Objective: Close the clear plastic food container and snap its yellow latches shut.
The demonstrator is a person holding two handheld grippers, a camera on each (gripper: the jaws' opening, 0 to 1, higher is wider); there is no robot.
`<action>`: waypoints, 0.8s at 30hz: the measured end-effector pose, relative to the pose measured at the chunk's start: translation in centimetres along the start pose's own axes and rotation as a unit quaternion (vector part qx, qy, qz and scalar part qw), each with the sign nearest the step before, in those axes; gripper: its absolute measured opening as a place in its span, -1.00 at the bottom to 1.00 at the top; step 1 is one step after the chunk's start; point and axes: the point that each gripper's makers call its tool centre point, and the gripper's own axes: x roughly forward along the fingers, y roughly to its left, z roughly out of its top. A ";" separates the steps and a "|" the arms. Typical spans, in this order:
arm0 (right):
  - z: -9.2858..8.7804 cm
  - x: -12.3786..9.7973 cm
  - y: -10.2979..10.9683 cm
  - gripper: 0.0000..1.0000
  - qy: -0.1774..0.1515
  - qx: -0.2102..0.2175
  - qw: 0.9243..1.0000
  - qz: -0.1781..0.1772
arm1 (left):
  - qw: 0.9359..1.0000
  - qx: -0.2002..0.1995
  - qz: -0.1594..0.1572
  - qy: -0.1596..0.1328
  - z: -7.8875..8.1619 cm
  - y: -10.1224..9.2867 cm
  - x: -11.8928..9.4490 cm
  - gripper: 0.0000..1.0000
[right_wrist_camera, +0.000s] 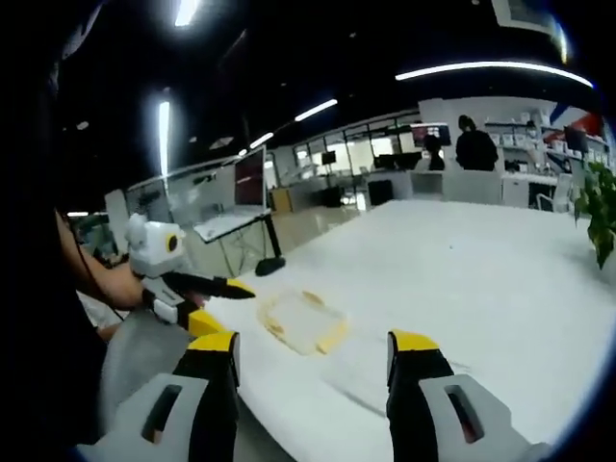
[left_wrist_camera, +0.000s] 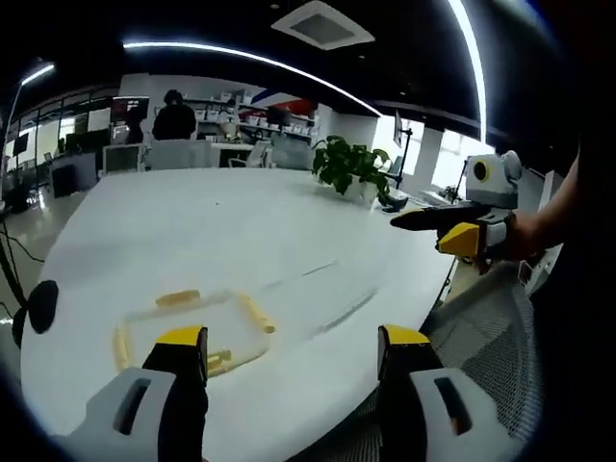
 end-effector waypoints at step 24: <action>-0.3 4.0 2.5 0.20 0.029 -0.051 0.997 0.046 | 0.998 0.042 0.000 0.037 -0.8 3.9 -1.6 0.32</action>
